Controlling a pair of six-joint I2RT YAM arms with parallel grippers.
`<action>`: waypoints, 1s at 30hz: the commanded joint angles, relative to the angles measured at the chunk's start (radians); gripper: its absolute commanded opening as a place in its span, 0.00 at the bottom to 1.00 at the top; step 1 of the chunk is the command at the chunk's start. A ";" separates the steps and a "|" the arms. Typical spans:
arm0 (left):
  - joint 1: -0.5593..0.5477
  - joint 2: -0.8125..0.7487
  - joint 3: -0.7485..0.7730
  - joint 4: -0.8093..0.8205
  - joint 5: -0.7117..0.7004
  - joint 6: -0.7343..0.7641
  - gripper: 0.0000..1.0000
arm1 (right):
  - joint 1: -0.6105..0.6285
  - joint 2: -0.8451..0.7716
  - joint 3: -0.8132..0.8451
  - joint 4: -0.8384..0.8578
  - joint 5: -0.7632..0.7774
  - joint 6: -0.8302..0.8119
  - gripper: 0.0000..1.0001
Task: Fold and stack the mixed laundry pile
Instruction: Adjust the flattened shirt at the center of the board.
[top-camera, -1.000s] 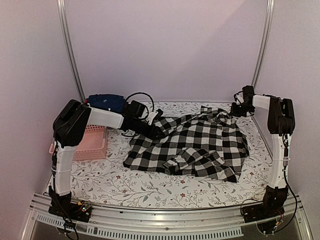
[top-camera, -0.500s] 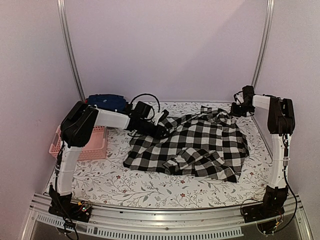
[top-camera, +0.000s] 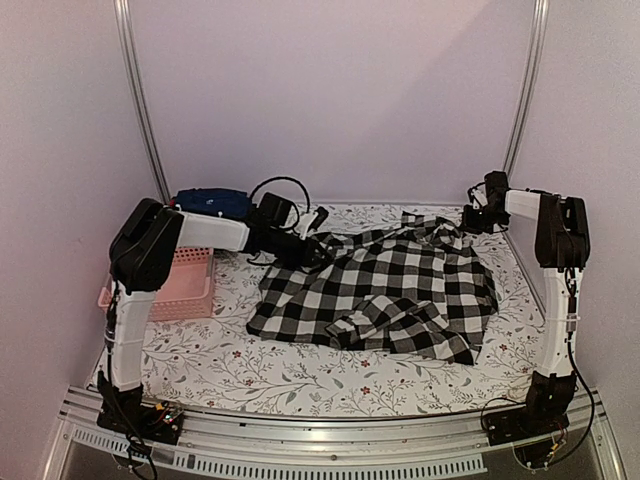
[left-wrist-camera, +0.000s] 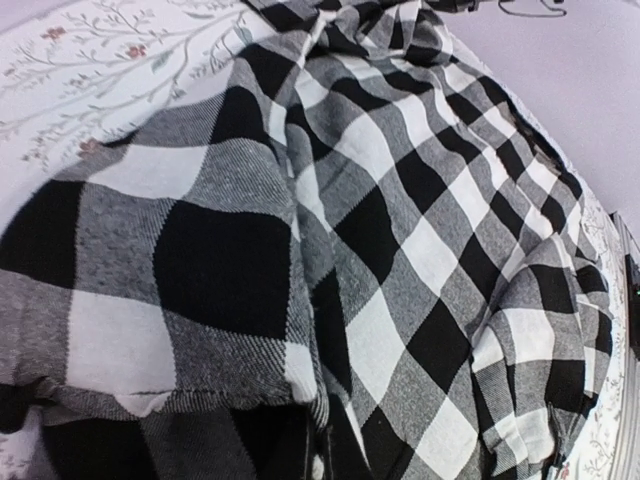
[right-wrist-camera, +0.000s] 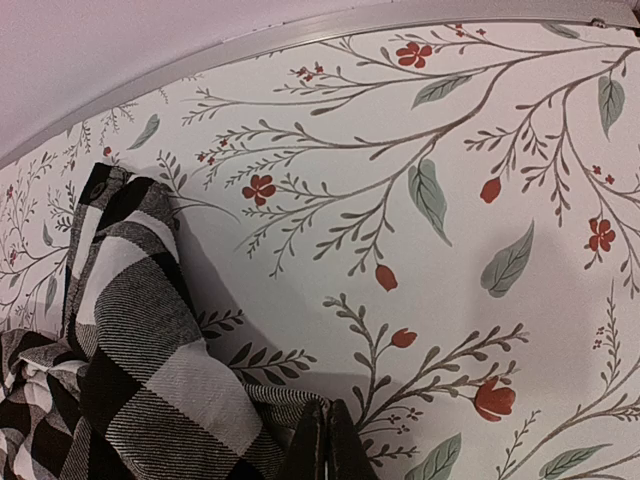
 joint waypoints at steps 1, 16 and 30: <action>0.071 -0.072 0.029 0.058 -0.001 -0.008 0.00 | -0.011 0.001 0.022 -0.002 0.029 -0.005 0.00; 0.189 0.159 0.404 0.050 -0.330 0.011 0.00 | -0.013 0.037 0.125 0.003 0.026 0.002 0.00; 0.203 0.241 0.552 -0.023 -0.652 0.038 0.57 | 0.018 0.215 0.428 -0.015 0.073 -0.019 0.49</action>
